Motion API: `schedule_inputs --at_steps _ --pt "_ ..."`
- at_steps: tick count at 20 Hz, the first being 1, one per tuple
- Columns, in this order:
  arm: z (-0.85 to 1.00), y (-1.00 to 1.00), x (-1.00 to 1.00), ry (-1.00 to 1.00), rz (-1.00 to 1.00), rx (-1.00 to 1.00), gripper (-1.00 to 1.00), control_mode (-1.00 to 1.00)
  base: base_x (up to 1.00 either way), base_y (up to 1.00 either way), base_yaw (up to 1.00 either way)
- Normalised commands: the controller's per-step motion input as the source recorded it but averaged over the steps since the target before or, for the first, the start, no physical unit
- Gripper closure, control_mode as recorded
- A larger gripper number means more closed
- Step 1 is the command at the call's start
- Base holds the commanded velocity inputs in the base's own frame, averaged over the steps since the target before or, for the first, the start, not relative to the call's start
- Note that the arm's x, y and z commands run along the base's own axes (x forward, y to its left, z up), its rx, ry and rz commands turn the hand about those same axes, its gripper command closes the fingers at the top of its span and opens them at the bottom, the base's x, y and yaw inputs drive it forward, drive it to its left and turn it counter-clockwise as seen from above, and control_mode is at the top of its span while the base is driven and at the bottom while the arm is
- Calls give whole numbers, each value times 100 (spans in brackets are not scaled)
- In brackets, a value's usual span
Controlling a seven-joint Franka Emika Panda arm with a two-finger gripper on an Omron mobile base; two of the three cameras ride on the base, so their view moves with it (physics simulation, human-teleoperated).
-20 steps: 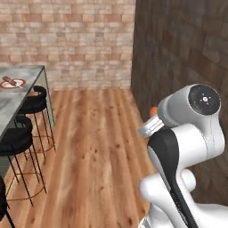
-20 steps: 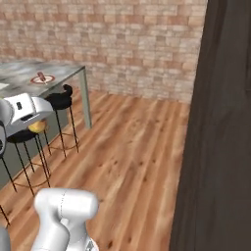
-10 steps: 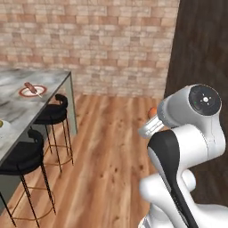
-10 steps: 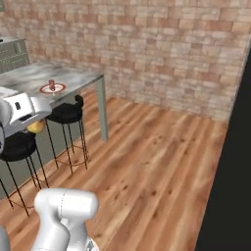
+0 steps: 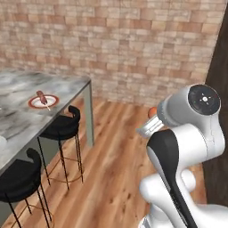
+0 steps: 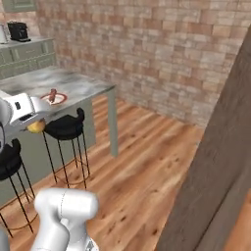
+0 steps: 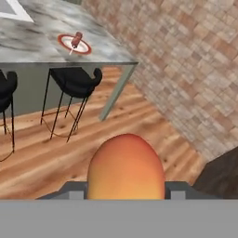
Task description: Pick up the apple and mango from the fridge and place one fruit on each plate on the dining counter.
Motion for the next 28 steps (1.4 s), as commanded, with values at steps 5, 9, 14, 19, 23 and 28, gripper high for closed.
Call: schedule_inputs --at_steps 5,9,14,19,23,28 --pt "0 0 0 0 0 0 100 100 100 -12 49" --pt "0 0 0 0 0 0 100 100 100 -6 57" --pt "0 0 0 0 0 0 100 100 98 -12 59" --pt "0 0 0 0 0 0 100 100 64 -30 58" --pt "0 0 0 0 0 0 100 100 23 -48 53" --pt "0 0 0 0 0 0 100 100 34 -61 41"
